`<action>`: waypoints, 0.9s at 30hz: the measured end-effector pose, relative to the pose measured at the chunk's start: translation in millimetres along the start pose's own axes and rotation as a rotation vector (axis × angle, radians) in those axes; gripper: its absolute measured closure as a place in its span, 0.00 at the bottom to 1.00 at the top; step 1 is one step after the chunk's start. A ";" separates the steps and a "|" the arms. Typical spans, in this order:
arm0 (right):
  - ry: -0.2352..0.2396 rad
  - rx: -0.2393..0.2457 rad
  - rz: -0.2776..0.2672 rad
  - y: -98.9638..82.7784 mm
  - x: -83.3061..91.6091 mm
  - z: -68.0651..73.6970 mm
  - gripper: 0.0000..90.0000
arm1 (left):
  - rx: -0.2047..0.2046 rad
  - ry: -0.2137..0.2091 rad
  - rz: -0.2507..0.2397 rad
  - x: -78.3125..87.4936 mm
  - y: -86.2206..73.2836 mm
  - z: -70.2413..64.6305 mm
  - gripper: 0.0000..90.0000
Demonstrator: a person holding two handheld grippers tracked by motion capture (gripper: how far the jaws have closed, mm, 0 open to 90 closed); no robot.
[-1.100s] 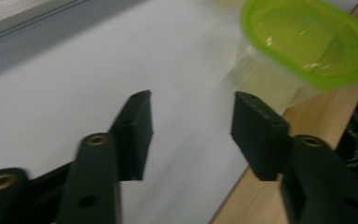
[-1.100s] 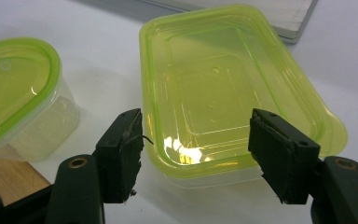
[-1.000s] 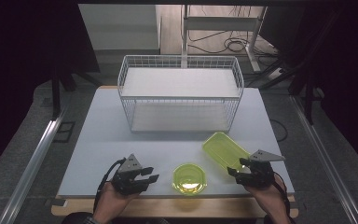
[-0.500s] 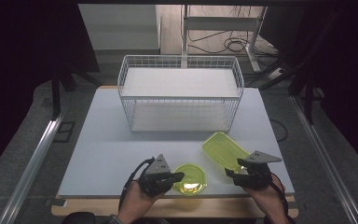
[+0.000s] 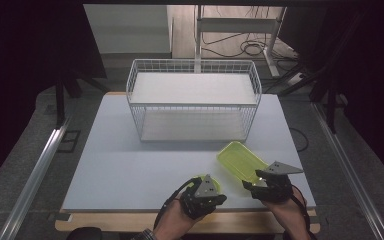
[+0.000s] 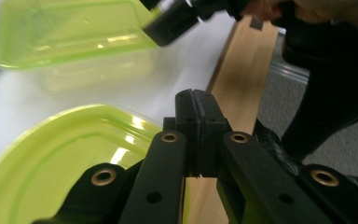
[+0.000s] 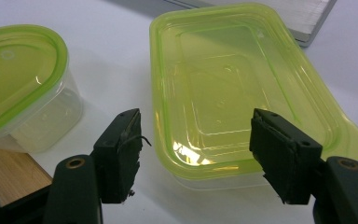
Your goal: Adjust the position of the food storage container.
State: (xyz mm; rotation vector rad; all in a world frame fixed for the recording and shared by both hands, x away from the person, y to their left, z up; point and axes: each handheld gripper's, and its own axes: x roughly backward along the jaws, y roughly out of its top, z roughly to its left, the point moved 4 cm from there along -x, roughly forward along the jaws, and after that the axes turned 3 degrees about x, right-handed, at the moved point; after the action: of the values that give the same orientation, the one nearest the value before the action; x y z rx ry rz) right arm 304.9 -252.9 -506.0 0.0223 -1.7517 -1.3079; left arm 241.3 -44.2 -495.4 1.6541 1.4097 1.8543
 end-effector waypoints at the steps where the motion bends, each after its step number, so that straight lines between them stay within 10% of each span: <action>1: 0.000 0.001 0.001 -0.1 -0.1 0.0 0.38 | 0.006 -0.003 0.013 -4.1 -3.3 -2.5 1.00; 18: -0.001 0.005 0.013 -1.5 -1.5 -0.1 0.38 | 0.070 0.073 0.039 2.0 -16.3 20.7 1.00; 27: 0.001 0.008 0.018 -1.8 -2.4 0.3 0.37 | 0.075 -0.006 0.016 -3.7 -9.5 5.3 1.00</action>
State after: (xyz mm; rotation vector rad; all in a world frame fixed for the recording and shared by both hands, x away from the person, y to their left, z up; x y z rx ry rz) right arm 305.2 -252.3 -508.9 0.0109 -1.7525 -1.2881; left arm 243.4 -39.9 -505.8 1.7098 1.4843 1.8246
